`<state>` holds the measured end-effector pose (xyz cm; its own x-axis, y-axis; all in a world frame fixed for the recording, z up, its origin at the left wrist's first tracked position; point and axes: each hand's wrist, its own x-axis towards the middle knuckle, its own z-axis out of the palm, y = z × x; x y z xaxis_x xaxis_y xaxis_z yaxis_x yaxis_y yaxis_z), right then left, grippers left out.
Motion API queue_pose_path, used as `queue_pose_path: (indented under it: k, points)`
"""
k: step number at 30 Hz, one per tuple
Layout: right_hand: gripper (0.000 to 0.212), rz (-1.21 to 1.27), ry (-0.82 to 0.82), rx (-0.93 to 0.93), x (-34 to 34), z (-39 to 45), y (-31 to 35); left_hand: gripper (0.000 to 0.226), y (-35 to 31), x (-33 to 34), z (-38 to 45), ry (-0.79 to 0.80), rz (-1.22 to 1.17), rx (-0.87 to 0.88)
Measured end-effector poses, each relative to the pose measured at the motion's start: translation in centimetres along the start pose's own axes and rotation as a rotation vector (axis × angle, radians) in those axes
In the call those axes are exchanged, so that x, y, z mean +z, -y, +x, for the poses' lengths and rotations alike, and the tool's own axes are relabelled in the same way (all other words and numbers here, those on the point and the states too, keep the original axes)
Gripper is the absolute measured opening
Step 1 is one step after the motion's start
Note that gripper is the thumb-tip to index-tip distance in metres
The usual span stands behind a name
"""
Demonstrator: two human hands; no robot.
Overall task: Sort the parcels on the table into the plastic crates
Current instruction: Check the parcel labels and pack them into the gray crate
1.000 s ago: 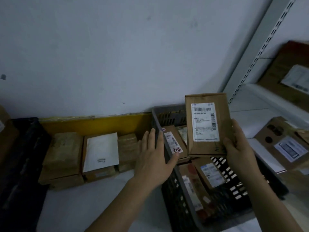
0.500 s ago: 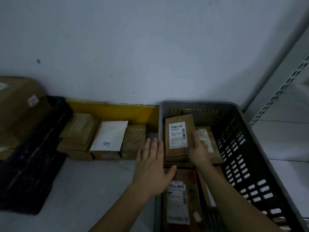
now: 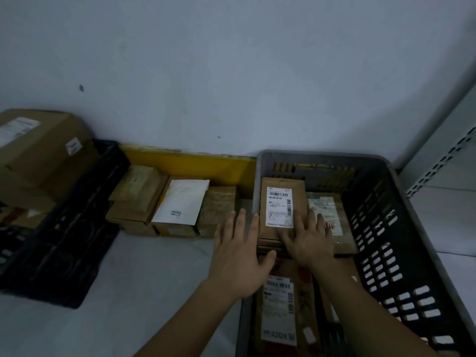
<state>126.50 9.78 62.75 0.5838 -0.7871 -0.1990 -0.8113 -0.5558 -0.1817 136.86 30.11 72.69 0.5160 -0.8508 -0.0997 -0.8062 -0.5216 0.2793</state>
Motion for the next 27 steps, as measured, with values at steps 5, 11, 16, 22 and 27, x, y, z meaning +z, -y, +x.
queue_pose_path:
  k: [5,11,16,22,27]
  points:
    - [0.093,-0.059,-0.063,0.002,-1.2,-0.1,0.4,0.088,2.3,-0.8,0.1,-0.032,-0.013,-0.024]
    - [0.087,0.115,-0.312,-0.033,-5.2,-1.6,5.1,0.092,9.0,-1.4,-0.5,-0.108,0.051,-0.119]
    - [0.087,0.170,-0.509,-0.141,-7.8,-3.5,13.7,0.090,16.7,-2.4,-0.6,-0.151,0.062,-0.162]
    - [0.088,0.105,-0.437,-0.177,-4.3,-6.2,25.4,0.088,25.7,-4.3,-0.3,-0.103,0.052,-0.138]
    - [0.088,0.004,-0.192,-0.079,1.7,-6.9,29.7,0.081,31.1,-5.1,-0.2,-0.079,0.064,-0.127]
